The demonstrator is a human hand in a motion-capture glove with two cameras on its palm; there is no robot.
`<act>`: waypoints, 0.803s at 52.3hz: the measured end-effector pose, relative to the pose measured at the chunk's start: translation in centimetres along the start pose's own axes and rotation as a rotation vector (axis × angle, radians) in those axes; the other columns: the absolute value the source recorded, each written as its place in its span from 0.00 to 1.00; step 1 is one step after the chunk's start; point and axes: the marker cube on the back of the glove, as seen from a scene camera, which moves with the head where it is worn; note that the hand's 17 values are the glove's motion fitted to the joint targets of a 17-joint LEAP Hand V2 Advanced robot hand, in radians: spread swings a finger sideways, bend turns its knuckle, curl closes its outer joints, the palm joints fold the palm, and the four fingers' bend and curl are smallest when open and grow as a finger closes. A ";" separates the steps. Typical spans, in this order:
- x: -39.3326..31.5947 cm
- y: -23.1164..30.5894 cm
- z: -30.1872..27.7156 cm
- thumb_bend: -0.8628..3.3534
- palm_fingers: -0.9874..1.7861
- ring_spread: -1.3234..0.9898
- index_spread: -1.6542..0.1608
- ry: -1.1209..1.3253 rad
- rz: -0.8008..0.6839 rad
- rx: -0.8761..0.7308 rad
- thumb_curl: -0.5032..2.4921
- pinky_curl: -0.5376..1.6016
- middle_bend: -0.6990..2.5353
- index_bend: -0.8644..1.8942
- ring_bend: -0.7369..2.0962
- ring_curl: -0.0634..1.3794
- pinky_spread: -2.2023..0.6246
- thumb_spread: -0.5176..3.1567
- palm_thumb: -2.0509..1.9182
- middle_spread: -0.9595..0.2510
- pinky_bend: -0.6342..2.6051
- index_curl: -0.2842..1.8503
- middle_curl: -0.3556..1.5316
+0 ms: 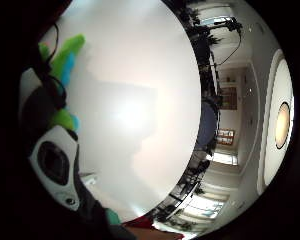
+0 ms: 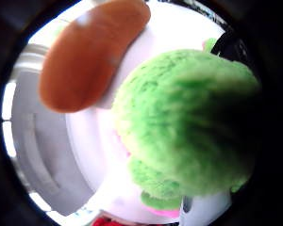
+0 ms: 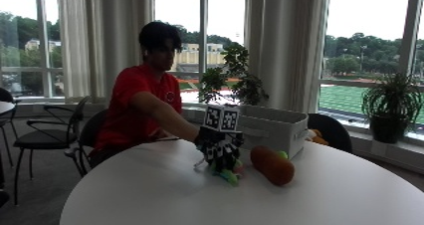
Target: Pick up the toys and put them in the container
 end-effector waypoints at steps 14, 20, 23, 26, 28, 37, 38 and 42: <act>1.5 0.7 -3.9 0.28 0.75 0.36 0.72 -0.042 0.010 0.060 0.55 0.45 0.38 0.55 0.60 0.44 0.61 0.38 0.69 0.40 0.52 0.42 0.42; 2.0 1.2 -6.2 0.28 0.74 0.36 0.72 -0.069 0.016 0.066 0.59 0.46 0.39 0.54 0.61 0.45 0.61 0.36 0.69 0.39 0.52 0.45 0.44; 2.0 1.4 -7.8 0.29 0.74 0.36 0.72 -0.077 0.017 0.082 0.61 0.46 0.39 0.53 0.61 0.45 0.61 0.35 0.69 0.38 0.52 0.46 0.45; 2.0 1.4 -9.5 0.29 0.74 0.36 0.72 -0.073 0.013 0.108 0.63 0.46 0.39 0.53 0.61 0.45 0.61 0.35 0.68 0.38 0.52 0.47 0.46; 2.0 1.3 -10.5 0.29 0.74 0.36 0.72 -0.072 0.010 0.125 0.64 0.47 0.39 0.53 0.62 0.46 0.61 0.34 0.68 0.38 0.52 0.48 0.46; 1.1 1.4 -15.2 0.30 0.74 0.37 0.71 -0.096 0.005 0.179 0.69 0.47 0.40 0.50 0.63 0.46 0.61 0.32 0.68 0.37 0.53 0.51 0.49; 0.8 1.5 -15.9 0.30 0.74 0.37 0.71 -0.093 0.000 0.187 0.69 0.48 0.40 0.50 0.63 0.46 0.61 0.32 0.68 0.37 0.53 0.52 0.49; -0.6 2.1 -18.2 0.31 0.74 0.37 0.71 -0.096 -0.020 0.206 0.71 0.48 0.40 0.49 0.63 0.46 0.61 0.31 0.67 0.37 0.53 0.53 0.50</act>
